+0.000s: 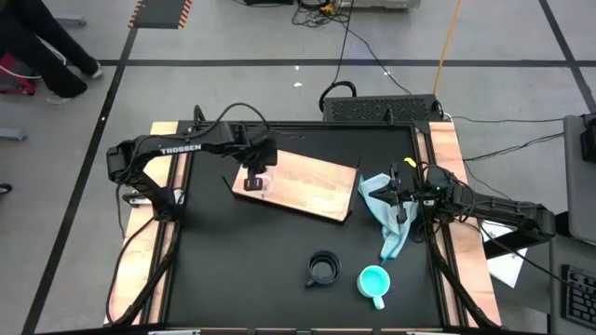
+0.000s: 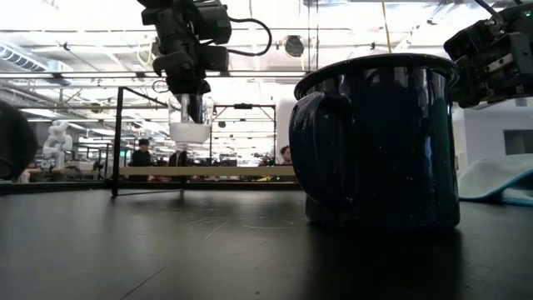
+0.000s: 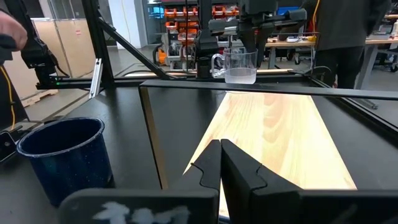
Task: Stack small to large cups/mugs on shelf
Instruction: Put the transparent mug on the shelf
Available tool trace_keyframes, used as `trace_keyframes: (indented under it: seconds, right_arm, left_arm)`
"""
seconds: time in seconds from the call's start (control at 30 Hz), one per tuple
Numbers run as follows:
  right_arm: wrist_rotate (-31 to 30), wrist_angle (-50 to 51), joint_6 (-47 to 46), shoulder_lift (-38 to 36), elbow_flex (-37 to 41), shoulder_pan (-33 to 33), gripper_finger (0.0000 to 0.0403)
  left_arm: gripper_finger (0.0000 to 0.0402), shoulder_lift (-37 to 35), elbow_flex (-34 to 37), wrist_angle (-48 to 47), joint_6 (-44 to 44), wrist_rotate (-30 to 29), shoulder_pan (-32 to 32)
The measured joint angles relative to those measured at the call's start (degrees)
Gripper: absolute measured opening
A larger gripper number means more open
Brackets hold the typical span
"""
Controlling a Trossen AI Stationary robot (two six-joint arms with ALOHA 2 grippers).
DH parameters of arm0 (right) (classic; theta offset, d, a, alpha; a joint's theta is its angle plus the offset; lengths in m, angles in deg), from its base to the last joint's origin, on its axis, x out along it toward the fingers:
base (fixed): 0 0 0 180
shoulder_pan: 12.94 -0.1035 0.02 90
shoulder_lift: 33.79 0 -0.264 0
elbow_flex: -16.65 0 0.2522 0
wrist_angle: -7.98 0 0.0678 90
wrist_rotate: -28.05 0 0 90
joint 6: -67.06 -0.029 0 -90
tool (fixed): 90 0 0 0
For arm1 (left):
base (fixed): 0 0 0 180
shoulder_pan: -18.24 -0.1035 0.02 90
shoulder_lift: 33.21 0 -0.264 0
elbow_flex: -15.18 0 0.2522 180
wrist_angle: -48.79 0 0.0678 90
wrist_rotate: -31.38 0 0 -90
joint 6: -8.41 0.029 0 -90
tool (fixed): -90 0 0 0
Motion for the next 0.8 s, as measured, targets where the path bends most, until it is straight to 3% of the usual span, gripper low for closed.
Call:
trace_keyframes:
  seconds: [0.8]
  right_arm:
    - [-0.01,0.00,-1.10,-0.01,0.02,0.01,0.0000]
  left_arm:
    - [0.0000,0.00,5.28,3.94,-4.46,0.78,-0.37]
